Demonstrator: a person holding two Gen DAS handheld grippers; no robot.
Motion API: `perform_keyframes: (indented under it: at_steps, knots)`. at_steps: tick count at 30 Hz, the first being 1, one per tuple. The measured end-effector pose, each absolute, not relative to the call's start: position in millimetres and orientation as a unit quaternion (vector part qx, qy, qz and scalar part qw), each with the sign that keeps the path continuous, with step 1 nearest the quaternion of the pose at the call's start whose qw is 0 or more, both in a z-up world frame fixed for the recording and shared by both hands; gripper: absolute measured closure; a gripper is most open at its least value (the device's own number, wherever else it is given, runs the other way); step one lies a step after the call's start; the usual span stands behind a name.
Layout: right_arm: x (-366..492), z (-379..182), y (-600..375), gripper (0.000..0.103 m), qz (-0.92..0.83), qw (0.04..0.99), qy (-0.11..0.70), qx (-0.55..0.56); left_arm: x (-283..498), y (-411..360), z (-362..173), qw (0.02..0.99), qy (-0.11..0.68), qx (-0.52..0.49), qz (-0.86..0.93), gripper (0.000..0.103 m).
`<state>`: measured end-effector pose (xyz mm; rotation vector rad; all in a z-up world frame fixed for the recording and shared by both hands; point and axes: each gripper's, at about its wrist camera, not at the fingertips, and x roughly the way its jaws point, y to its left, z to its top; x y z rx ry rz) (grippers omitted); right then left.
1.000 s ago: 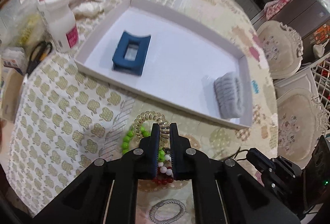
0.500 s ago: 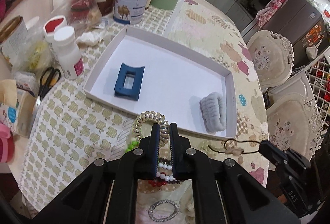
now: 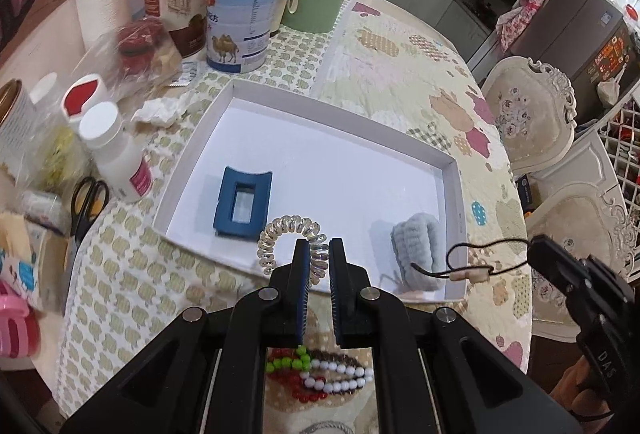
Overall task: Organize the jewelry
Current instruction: 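Drop the gold coil into the tray with the left tool while the right tool drops the hair tie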
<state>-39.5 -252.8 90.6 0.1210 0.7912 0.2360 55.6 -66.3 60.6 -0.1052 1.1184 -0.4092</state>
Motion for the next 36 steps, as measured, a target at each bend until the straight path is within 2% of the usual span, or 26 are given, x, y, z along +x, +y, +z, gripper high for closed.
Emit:
perform_keyframes:
  at_steps: [11,20,25,31,32,34,35,36]
  knots:
    - [30.3,79.7,-261.1,0.1,0.097,0.909,0.399,0.069,103.8,-86.9,50.4,0.825,0.532,-0.029,-0.187,0.089]
    - [79.7,30.7,-302.4,0.1,0.053,0.89,0.441,0.107,160.7,-109.9,18.6,0.815,0.554,-0.019,-0.17,0.089]
    - [87.5,-9.7,-341.7,0.1,-0.005,0.87,0.474,0.134,179.0,-123.7,-9.2,0.802,0.575,-0.011,-0.162,0.089]
    - [85.3,-29.4,-361.1,0.099,-0.037,0.863,0.485,0.138,191.6,-134.5,-33.1,0.789,0.592,-0.017,-0.166,0.089]
    - [84.7,-30.4,-361.5,0.095,-0.034,0.862,0.486,0.14,193.4,-135.5,-34.8,0.786,0.594,-0.019,-0.168,0.089]
    - [83.7,-30.1,-361.1,0.078,-0.032,0.862,0.485,0.141,197.5,-134.7,-39.0,0.781,0.601,-0.032,-0.168,0.089]
    - [82.8,-29.1,-360.6,0.064,-0.031,0.864,0.483,0.141,199.2,-132.4,-40.3,0.779,0.603,-0.04,-0.169,0.089]
    - [80.9,-27.2,-360.1,0.057,-0.03,0.866,0.479,0.142,201.4,-129.6,-41.7,0.774,0.607,-0.052,-0.171,0.089]
